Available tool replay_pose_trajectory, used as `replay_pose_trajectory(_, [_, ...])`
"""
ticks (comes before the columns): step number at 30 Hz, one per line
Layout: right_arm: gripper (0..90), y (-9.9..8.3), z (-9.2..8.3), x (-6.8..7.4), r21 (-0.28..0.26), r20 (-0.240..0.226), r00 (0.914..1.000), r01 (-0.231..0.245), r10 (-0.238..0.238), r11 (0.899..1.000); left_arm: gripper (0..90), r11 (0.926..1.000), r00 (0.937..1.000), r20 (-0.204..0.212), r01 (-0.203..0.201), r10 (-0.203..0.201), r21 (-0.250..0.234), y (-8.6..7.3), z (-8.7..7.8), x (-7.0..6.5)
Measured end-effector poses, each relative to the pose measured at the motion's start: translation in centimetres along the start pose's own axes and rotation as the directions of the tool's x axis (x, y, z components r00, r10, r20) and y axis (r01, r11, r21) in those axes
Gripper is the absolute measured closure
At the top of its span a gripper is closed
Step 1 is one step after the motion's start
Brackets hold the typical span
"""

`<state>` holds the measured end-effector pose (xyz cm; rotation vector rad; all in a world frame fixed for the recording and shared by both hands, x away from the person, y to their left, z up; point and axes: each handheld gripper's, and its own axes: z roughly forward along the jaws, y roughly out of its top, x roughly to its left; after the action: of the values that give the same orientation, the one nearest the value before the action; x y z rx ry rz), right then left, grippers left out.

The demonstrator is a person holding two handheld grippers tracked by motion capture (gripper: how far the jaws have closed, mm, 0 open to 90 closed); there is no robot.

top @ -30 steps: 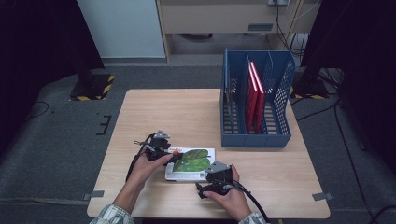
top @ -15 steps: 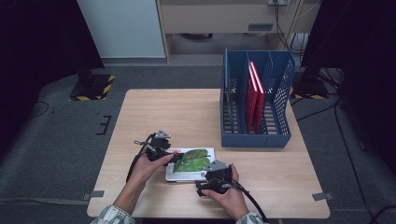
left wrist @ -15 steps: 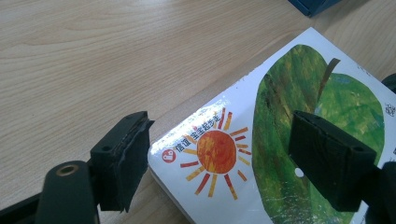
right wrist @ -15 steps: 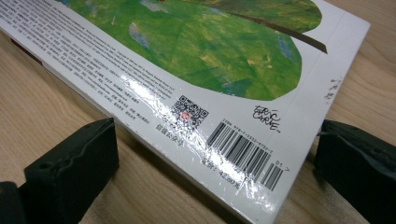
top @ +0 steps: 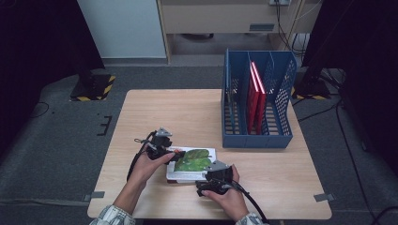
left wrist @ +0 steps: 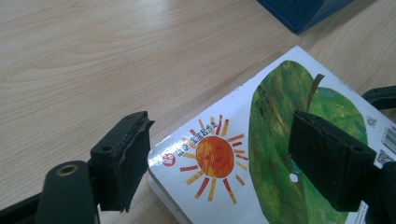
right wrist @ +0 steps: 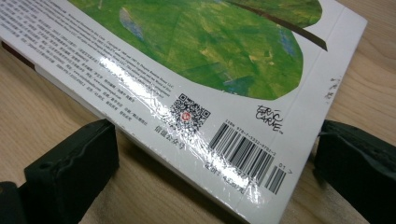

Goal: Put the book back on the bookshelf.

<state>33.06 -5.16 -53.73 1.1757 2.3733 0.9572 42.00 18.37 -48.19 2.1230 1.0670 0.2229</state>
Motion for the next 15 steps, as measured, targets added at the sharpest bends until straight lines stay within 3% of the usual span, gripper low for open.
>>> replay_pose_trajectory(9, [0.0, 0.17, 0.2, 0.17, -0.023, 0.018, 0.9975, -0.068, 0.068, 0.997, 20.8, 0.9999, 0.9999, 0.001, -0.011, 0.011, -0.007, 0.73, -0.67, -0.35])
replay_pose_trajectory(15, [0.0, 0.1, 0.19, 0.14, -0.033, 0.016, 0.9969, -0.076, 0.077, 0.997, 20.9, 1.0, 0.9999, 0.009, -0.005, 0.005, -0.006, 0.74, -0.57, -0.22])
